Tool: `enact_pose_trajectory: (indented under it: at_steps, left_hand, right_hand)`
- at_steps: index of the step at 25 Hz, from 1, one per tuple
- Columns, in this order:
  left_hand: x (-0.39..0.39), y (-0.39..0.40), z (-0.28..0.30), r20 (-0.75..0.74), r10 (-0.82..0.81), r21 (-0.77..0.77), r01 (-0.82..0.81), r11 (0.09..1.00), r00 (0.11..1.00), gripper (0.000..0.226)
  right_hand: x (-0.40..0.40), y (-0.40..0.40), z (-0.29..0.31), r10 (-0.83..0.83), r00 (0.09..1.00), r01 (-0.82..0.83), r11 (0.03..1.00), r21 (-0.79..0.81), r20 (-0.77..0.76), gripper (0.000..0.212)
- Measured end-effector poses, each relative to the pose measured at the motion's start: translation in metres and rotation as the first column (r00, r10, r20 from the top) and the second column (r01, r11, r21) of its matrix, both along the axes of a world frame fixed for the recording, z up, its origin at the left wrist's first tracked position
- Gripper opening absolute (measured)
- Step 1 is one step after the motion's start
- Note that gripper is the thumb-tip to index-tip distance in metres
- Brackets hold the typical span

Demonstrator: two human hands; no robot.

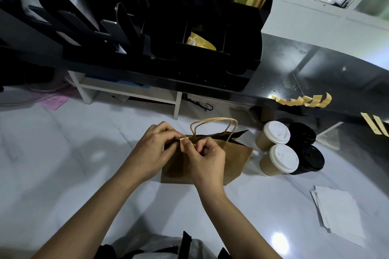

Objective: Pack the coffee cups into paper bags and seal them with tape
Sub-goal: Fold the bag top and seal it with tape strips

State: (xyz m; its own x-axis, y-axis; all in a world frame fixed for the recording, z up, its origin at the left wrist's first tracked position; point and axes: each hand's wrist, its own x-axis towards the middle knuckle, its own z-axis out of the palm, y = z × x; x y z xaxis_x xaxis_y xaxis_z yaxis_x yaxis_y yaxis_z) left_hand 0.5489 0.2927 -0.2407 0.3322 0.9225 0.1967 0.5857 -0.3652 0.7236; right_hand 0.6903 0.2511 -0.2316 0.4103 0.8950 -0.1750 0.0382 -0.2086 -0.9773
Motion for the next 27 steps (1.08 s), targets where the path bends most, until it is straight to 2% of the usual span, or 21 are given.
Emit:
enact_pose_trajectory:
  at_steps: [5, 11, 14, 16, 23, 27]
  left_hand:
    - [-0.002, 0.001, 0.003, -0.020, -0.021, -0.005, 0.021, 1.000, 1.000, 0.023]
    - [-0.001, 0.001, 0.005, -0.041, -0.022, -0.013, 0.022, 1.000, 0.999, 0.022]
    - [0.001, 0.004, 0.007, -0.115, -0.011, 0.072, 0.019, 0.997, 0.993, 0.028]
    - [0.004, 0.005, 0.007, -0.166, -0.014, 0.145, 0.038, 0.989, 0.986, 0.022]
    - [0.009, 0.004, 0.004, -0.201, 0.051, 0.339, 0.021, 0.940, 0.978, 0.007]
    - [0.002, 0.006, 0.004, -0.216, 0.086, 0.367, -0.001, 0.930, 0.973, 0.008]
  right_hand:
    - [0.001, -0.004, 0.002, 0.025, 0.981, -0.032, 0.999, 0.036, 0.193, 0.042]
    - [0.006, -0.006, -0.011, 0.023, 0.960, -0.021, 1.000, -0.009, 0.278, 0.039]
    - [0.006, -0.005, -0.012, 0.029, 0.945, -0.026, 1.000, -0.011, 0.327, 0.036]
    - [0.006, -0.006, -0.013, 0.036, 0.938, -0.037, 0.999, -0.002, 0.346, 0.039]
    - [0.012, -0.006, -0.016, 0.006, 0.941, -0.013, 1.000, 0.019, 0.339, 0.037]
    - [0.024, -0.007, -0.011, -0.047, 0.934, 0.023, 0.997, 0.073, 0.354, 0.036]
